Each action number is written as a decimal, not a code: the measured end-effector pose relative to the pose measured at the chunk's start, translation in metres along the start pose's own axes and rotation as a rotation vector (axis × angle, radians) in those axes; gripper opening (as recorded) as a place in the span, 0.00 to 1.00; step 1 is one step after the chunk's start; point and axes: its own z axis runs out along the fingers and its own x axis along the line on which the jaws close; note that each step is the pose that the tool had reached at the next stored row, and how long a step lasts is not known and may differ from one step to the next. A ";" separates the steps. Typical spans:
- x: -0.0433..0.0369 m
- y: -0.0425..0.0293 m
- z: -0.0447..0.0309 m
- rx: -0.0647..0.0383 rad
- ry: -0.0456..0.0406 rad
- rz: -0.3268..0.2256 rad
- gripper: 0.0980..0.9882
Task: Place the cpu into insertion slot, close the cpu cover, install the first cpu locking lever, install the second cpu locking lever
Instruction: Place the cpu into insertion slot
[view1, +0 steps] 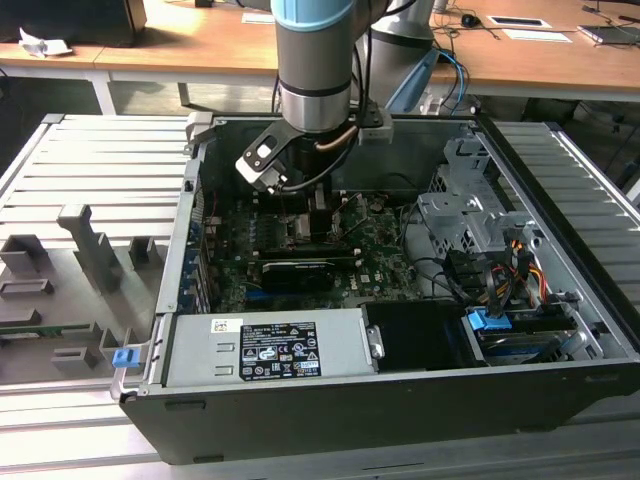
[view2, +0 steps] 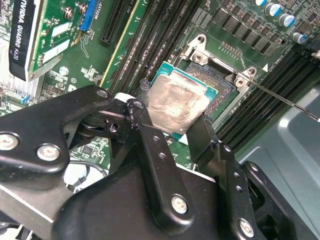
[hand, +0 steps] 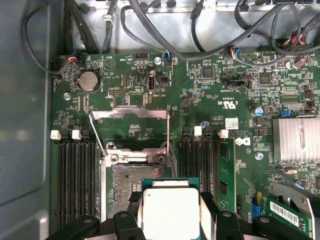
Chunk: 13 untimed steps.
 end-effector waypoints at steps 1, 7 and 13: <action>0.0000 -0.0002 0.0003 0.000 0.0000 0.000 0.50; 0.0050 -0.0008 0.0042 0.000 0.0001 0.000 0.50; 0.0120 -0.0012 0.0087 0.000 0.0001 0.000 0.50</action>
